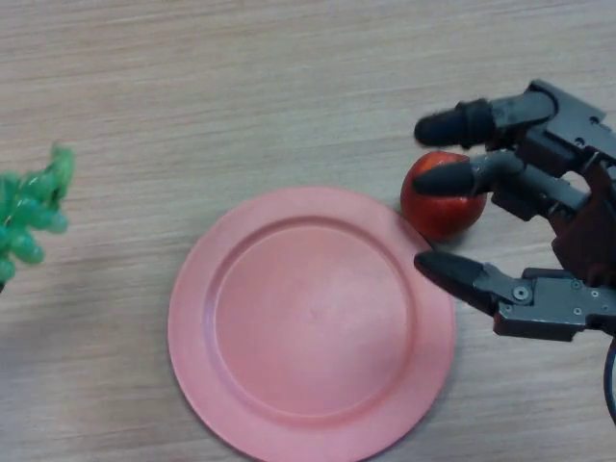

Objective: Pick up the green grapes and place it on the plate

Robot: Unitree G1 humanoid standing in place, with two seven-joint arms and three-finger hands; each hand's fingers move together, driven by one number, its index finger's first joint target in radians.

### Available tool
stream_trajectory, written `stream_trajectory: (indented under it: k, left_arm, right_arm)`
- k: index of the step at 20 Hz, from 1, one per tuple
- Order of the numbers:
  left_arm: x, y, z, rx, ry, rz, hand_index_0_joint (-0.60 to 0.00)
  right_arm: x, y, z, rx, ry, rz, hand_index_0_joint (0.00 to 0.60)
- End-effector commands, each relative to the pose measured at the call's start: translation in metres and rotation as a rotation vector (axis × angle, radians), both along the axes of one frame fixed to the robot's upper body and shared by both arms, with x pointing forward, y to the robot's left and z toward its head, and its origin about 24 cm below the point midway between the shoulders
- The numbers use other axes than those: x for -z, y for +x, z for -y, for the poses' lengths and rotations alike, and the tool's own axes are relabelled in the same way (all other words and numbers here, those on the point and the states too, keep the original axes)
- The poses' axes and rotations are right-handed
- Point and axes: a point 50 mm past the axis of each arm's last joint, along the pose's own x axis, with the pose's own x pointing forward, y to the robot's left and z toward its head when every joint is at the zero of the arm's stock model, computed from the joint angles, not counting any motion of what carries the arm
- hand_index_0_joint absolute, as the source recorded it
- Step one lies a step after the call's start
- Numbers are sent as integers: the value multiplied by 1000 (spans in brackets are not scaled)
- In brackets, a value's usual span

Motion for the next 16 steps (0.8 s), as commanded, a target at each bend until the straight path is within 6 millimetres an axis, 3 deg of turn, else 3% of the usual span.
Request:
stream_trajectory:
  k: [1, 3, 5, 6, 7, 8, 11, 15, 16]
  left_arm:
    - [-20, -11, 16, 90, 92, 88, -600]
    - [-20, -15, 33, 167, 107, 59, -600]
    - [-19, -17, 40, 198, 117, 47, -600]
    - [-18, -17, 46, 220, 124, 33, -600]
    - [-16, -18, 51, 242, 125, 18, -600]
    - [-11, -18, 63, 294, 101, -20, -600]
    - [-9, -19, 75, 340, 97, -37, -600]
    - [-1, -17, 87, 356, 260, -5, -600]
    - [-2, -17, 87, 350, 255, 16, -500]
  right_arm:
    - [-25, -13, 2, -22, 52, 191, 600]
    - [-25, -14, 2, -21, 54, 194, 600]
    - [-25, -14, 2, -22, 55, 195, 400]
    - [-25, -14, 2, -20, 55, 198, 249]
    - [-25, -14, 2, -18, 56, 201, 150]
    - [-25, -15, 3, -12, 58, 205, 6]
    - [-26, -15, 3, -8, 64, 210, 0]
    - [-25, -16, 2, -7, 65, 217, 0]
    - [-25, -16, 2, -7, 64, 217, 0]
